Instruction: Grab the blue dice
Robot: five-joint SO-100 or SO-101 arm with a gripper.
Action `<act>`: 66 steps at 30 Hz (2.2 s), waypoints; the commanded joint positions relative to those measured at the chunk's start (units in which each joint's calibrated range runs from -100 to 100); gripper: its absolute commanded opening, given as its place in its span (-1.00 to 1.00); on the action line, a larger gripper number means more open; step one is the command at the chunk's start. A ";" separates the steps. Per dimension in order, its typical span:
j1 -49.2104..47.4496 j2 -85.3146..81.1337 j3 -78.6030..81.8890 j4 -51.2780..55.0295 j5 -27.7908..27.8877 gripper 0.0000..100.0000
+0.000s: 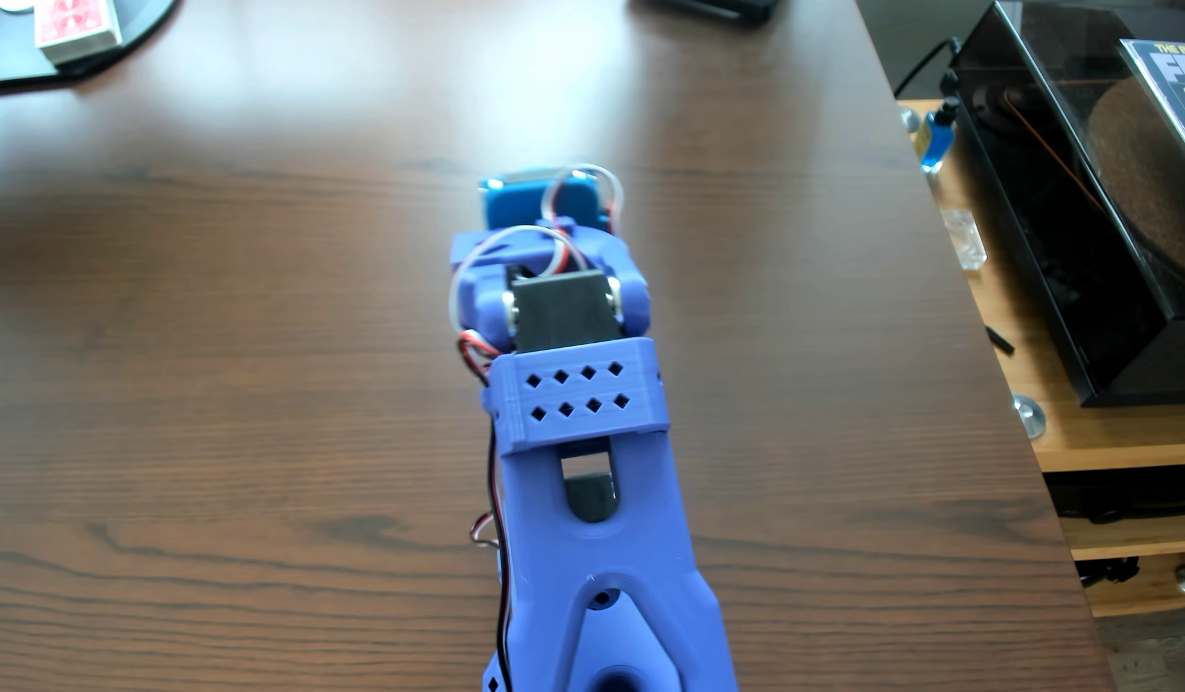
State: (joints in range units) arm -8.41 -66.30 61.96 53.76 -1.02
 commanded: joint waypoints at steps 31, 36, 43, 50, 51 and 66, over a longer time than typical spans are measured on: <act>-2.64 -1.05 -4.72 2.03 0.07 -0.63; -2.64 -1.05 -4.72 2.03 0.07 -0.63; -2.39 -1.13 -4.27 2.03 0.07 -0.63; -0.18 -1.21 -2.10 1.52 -0.29 -0.63; 0.80 -1.21 -1.74 1.61 -0.35 -0.63; 8.66 -19.05 22.40 2.12 -0.08 -0.97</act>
State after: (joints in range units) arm -0.85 -82.94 81.79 55.41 -1.23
